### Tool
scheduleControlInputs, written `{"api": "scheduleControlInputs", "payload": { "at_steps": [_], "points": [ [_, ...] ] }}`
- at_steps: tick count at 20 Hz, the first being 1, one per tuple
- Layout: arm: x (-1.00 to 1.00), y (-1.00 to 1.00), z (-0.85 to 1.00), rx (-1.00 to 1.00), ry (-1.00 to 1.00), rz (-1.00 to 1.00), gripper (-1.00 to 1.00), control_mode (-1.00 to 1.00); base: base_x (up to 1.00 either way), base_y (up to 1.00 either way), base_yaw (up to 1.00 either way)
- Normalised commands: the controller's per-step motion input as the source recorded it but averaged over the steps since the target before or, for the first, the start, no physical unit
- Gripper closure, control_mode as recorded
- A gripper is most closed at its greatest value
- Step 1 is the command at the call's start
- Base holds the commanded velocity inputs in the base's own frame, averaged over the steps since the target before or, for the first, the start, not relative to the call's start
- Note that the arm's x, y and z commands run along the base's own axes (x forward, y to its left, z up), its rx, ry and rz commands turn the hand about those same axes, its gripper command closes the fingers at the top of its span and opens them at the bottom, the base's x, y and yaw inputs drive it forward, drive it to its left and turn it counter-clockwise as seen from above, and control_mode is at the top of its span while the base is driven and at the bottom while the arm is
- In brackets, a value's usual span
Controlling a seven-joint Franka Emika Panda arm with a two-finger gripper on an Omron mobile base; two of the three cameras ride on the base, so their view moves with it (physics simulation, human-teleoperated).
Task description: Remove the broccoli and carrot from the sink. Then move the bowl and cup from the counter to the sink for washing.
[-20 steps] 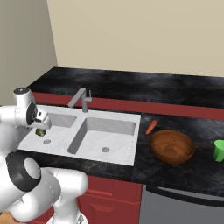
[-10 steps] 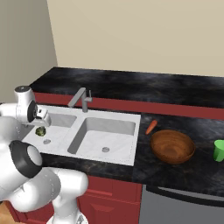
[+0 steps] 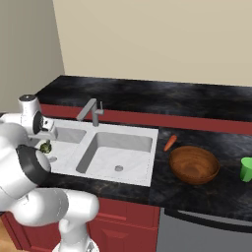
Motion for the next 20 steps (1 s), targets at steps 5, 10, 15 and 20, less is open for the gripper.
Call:
{"api": "scheduleControlInputs", "payload": {
  "at_steps": [5, 10, 15, 20],
  "points": [
    [0.14, 0.02, -0.02, 0.0, 0.01, 0.01, -1.0, -1.0, 0.0, 0.0, 0.0],
    [0.17, 0.09, -0.04, 0.0, 0.0, 0.0, -1.0, -1.0, 0.0, 0.0, 0.0],
    [0.2, 0.13, -0.06, 0.0, 0.0, 0.0, -1.0, -1.0, 0.0, 0.0, 0.0],
    [0.18, 0.13, -0.08, 0.0, 0.0, 0.0, -1.0, -1.0, 0.0, 0.0, 0.0]
  ]
}}
